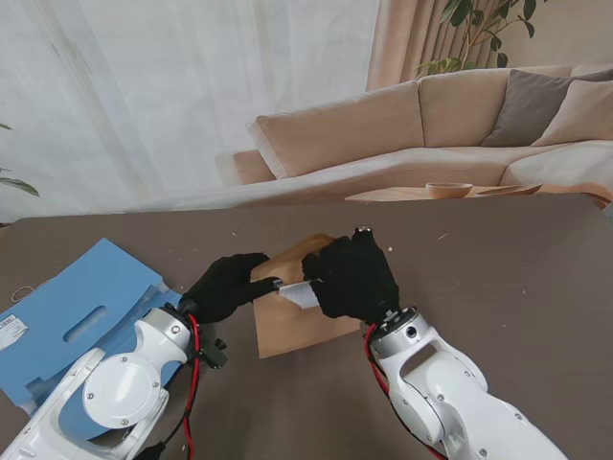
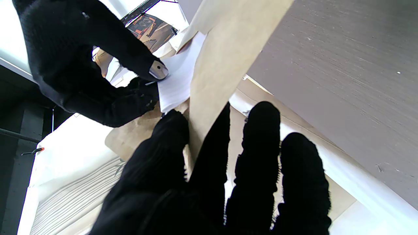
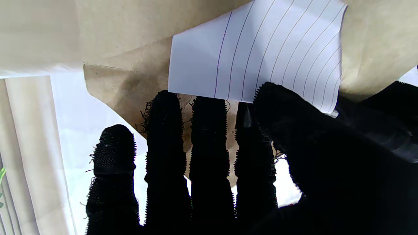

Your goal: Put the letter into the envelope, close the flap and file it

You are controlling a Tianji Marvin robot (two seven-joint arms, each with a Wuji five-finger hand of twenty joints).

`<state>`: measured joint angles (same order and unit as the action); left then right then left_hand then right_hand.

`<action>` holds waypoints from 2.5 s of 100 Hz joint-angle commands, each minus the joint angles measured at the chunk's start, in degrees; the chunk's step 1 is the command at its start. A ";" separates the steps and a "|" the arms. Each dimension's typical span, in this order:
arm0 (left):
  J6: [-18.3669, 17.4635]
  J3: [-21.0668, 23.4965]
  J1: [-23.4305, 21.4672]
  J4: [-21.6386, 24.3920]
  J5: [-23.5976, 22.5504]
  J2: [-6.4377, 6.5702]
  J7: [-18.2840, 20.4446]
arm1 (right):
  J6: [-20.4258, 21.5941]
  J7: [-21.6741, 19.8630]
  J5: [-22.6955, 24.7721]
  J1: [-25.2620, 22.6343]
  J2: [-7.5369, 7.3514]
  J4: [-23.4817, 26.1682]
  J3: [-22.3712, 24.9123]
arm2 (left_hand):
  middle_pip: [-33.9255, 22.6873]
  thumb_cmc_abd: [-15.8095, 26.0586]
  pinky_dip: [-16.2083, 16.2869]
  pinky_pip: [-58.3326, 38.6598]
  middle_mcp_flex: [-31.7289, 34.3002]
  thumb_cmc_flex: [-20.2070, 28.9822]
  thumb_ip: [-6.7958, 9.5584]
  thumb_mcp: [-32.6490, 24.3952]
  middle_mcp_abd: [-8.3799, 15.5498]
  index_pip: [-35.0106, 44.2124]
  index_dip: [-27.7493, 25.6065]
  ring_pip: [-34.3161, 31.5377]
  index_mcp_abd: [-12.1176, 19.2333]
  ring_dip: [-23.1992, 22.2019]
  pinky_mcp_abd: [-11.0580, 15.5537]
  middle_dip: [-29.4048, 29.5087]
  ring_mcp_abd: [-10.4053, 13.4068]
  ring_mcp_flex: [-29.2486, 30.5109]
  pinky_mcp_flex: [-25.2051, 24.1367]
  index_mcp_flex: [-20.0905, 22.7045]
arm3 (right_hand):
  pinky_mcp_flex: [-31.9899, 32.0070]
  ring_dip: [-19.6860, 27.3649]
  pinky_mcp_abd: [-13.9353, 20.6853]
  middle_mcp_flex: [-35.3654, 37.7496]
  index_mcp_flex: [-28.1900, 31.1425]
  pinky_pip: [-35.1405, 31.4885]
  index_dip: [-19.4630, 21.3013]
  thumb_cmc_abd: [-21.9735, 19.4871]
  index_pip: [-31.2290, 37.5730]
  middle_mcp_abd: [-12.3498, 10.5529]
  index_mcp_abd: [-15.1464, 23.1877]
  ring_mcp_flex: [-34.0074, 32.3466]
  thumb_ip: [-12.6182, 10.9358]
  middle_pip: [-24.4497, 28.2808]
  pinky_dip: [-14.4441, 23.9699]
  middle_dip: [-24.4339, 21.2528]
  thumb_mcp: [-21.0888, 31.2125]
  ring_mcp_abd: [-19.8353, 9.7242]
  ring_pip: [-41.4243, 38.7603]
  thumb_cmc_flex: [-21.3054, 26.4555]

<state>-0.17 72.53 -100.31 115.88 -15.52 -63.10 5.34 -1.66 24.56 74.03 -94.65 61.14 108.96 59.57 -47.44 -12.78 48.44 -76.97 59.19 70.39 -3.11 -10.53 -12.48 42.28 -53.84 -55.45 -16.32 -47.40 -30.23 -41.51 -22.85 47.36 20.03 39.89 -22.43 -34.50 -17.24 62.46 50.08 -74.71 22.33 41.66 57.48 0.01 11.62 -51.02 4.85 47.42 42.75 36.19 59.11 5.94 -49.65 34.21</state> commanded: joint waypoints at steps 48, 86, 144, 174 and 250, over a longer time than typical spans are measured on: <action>-1.21 0.32 -0.64 0.48 1.02 -0.28 1.32 | -0.39 -2.04 -1.95 2.13 0.53 -1.87 -2.29 | -0.08 3.91 0.56 0.32 -0.67 3.58 0.97 -1.49 1.13 1.92 -0.59 0.34 1.89 -1.36 0.63 -0.20 -0.27 -1.65 -0.84 -2.51 | -0.50 -1.74 -1.42 3.29 4.57 -1.70 0.62 -1.08 1.52 1.30 -3.94 -2.14 2.30 3.89 1.91 0.60 -0.99 0.90 -3.58 -1.02; -1.72 0.32 -0.68 0.42 1.41 -0.19 1.74 | -4.63 -5.04 -0.69 2.11 0.48 -0.33 -3.50 | 0.05 4.05 0.39 0.87 -0.87 3.58 0.98 -1.22 1.11 1.69 -0.80 0.73 2.45 -1.42 0.87 -0.28 -0.22 -2.14 -1.45 -2.41 | -1.09 -2.72 -1.67 4.00 5.31 -3.35 2.24 0.33 2.75 1.99 -5.46 -2.94 0.54 6.48 2.95 1.85 1.53 1.05 -6.22 -2.27; -1.61 0.26 -0.73 0.95 1.67 -0.21 1.75 | 0.35 -7.17 -0.74 3.46 -0.08 -1.12 -4.12 | 0.34 4.12 0.31 1.45 -1.11 3.58 1.04 -1.20 1.08 1.40 -1.22 1.31 2.71 -1.55 1.14 -0.38 -0.21 -2.67 -2.08 -2.31 | -0.62 -2.70 -1.29 3.59 5.29 -3.27 2.39 0.39 2.41 1.53 -4.76 -2.28 0.46 6.68 3.15 1.82 1.24 0.50 -6.37 -2.59; -0.74 -0.06 -0.22 0.24 1.07 -0.48 0.64 | -2.91 -4.00 -0.08 1.07 0.28 0.31 -3.31 | 0.53 4.18 0.31 1.56 -1.17 3.58 0.99 -1.17 1.08 1.35 -1.37 1.48 2.80 -1.60 1.21 -0.45 -0.21 -2.82 -2.16 -2.37 | 0.80 -0.31 -0.04 -4.72 -3.72 -1.84 -3.13 -2.16 -10.63 0.11 -3.33 2.40 1.12 -4.05 3.26 -4.06 -5.00 0.50 1.19 -7.17; 0.47 -0.10 0.00 0.29 3.98 -0.69 0.80 | -3.63 1.38 -2.50 1.42 1.02 -3.04 -3.58 | 0.71 4.22 0.36 2.04 -1.32 3.58 0.97 -1.30 0.94 1.18 -1.44 1.75 2.62 -1.87 1.34 -0.77 -0.36 -3.04 -2.67 -2.34 | 0.64 -2.80 0.45 -1.61 3.27 -2.93 -6.60 2.03 0.78 -1.24 1.67 2.16 3.52 3.80 4.91 4.16 -1.43 -0.01 -3.31 1.05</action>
<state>0.15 72.35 -99.86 115.33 -11.87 -63.45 5.19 -5.87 26.71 71.82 -93.43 61.91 106.37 56.40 -47.32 -12.78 48.44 -74.93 58.67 70.39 -3.11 -10.53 -12.50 42.28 -54.17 -53.96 -16.08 -47.81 -30.22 -41.51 -22.89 45.32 17.95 39.26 -21.73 -36.09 -17.23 59.23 51.84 -76.89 13.70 42.87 55.71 -0.39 12.37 -47.83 7.20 49.49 46.72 39.27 57.59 5.95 -51.52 33.67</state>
